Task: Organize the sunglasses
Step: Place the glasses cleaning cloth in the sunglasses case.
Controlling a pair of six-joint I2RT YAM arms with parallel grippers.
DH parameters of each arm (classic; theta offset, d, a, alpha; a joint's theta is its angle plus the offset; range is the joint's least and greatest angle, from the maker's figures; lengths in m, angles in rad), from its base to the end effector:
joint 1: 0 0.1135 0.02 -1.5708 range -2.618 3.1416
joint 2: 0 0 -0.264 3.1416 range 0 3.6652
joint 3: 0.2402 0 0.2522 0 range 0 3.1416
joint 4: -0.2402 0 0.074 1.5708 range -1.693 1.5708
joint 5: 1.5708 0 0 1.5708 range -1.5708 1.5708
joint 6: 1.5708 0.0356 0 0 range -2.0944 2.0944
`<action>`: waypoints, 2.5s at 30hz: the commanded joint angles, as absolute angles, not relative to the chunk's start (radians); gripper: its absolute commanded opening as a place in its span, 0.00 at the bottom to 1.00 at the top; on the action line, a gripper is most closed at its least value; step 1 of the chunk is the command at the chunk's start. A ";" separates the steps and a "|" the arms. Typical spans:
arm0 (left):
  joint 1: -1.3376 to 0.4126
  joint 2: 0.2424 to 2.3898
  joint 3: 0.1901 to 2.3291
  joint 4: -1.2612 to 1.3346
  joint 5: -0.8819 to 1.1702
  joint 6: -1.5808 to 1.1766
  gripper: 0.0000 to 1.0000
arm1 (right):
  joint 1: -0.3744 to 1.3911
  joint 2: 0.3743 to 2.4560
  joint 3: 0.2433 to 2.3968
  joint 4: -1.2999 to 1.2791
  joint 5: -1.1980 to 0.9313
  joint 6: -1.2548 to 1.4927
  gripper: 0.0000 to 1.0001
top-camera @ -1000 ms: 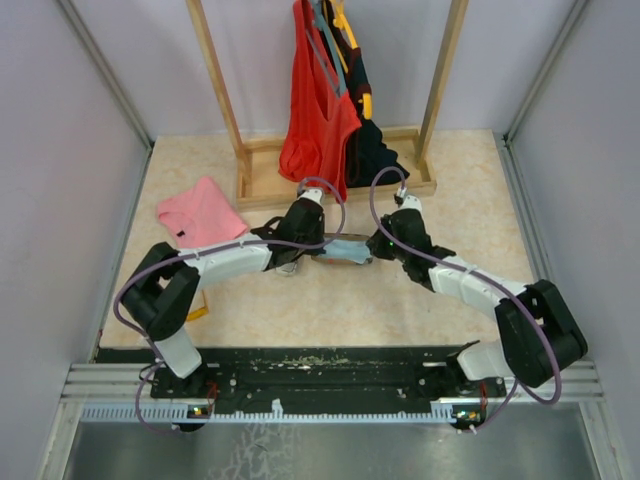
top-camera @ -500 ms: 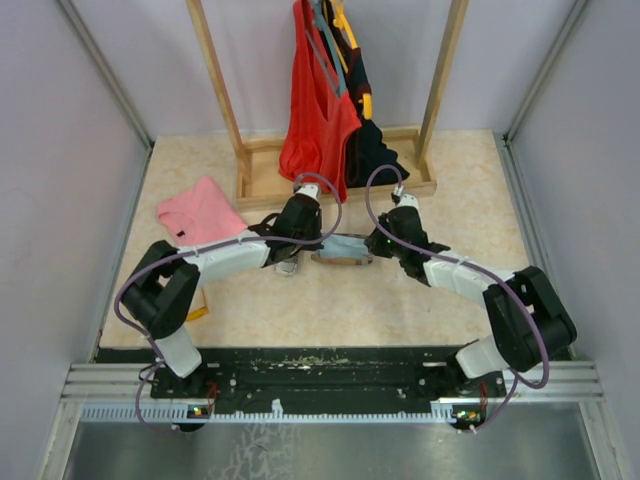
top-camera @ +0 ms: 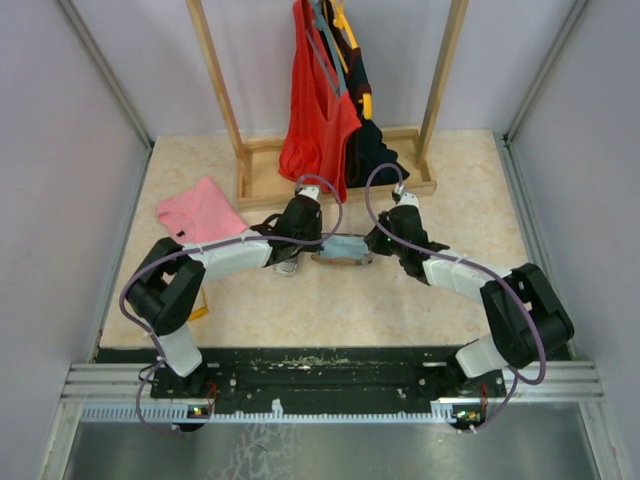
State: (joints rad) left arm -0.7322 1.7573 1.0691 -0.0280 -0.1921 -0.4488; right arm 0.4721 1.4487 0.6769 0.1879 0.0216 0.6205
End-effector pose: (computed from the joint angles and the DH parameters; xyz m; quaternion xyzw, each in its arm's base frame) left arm 0.2860 -0.2479 0.1922 0.0886 0.9024 -0.1572 0.3912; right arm 0.2646 0.1342 0.1873 0.0704 0.8778 0.2379 0.4096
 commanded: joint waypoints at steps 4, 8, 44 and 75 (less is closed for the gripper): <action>-0.720 1.775 1.083 -0.004 -0.187 -0.438 0.00 | 0.461 1.467 0.719 0.256 0.024 0.616 0.00; -0.714 1.778 1.084 -0.003 -0.189 -0.441 0.00 | 0.456 1.475 0.720 0.259 0.028 0.617 0.00; -0.696 1.797 1.111 0.000 -0.182 -0.448 0.00 | 0.442 1.515 0.727 0.284 0.027 0.618 0.00; -0.692 1.793 1.124 -0.001 -0.190 -0.456 0.11 | 0.428 1.516 0.730 0.287 0.029 0.612 0.06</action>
